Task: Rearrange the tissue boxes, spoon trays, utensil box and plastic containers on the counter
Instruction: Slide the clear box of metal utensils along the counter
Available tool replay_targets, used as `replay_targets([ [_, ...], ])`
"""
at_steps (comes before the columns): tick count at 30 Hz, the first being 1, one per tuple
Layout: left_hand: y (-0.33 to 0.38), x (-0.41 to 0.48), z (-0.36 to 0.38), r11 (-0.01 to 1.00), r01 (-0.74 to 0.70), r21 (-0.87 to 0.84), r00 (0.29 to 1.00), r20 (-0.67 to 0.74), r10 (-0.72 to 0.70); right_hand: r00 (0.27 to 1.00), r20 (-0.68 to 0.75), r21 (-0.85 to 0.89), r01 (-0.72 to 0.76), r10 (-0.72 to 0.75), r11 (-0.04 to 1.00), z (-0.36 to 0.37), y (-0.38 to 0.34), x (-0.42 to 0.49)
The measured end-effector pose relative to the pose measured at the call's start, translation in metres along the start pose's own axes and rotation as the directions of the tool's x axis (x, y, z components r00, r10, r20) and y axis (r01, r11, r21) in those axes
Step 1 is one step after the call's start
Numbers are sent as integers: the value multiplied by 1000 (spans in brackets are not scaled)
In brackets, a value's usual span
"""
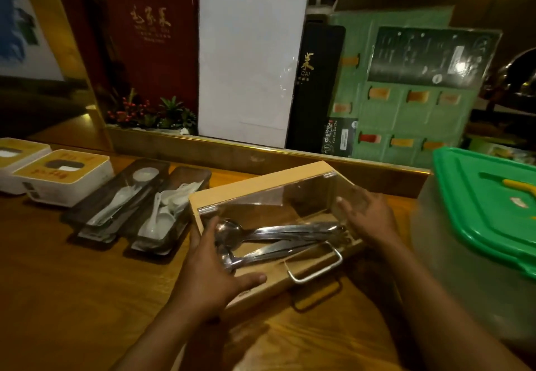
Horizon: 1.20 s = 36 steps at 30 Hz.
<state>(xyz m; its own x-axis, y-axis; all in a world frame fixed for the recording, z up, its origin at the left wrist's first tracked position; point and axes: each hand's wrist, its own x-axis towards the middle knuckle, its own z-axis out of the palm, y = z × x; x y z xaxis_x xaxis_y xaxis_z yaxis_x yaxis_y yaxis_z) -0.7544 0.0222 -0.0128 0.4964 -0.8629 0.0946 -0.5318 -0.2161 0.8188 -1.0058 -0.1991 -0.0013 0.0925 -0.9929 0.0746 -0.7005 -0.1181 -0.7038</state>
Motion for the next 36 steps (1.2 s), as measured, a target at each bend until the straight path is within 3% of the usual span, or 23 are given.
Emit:
replay_targets([
  [8,-21,38,-29,997,-78,-22,997,-2,78,985,156,14,68,-69,998,-25,-7,-46],
  [19,-30,93,-49,971,-170,-170,959,197,202,988,-142,42,-62,67,997,22,-15,-85],
  [25,-42,107,-48,963,-186,-196,941,248,232,978,-195,38,-64,70,997,29,-17,-95],
  [33,-51,107,-47,976,-215,-30,953,210,217,990,-125,-18,-63,60,998,15,-13,-101],
  [36,-34,98,-47,970,-227,87,970,111,217,983,-179,-108,-48,28,993,-7,-12,-115],
])
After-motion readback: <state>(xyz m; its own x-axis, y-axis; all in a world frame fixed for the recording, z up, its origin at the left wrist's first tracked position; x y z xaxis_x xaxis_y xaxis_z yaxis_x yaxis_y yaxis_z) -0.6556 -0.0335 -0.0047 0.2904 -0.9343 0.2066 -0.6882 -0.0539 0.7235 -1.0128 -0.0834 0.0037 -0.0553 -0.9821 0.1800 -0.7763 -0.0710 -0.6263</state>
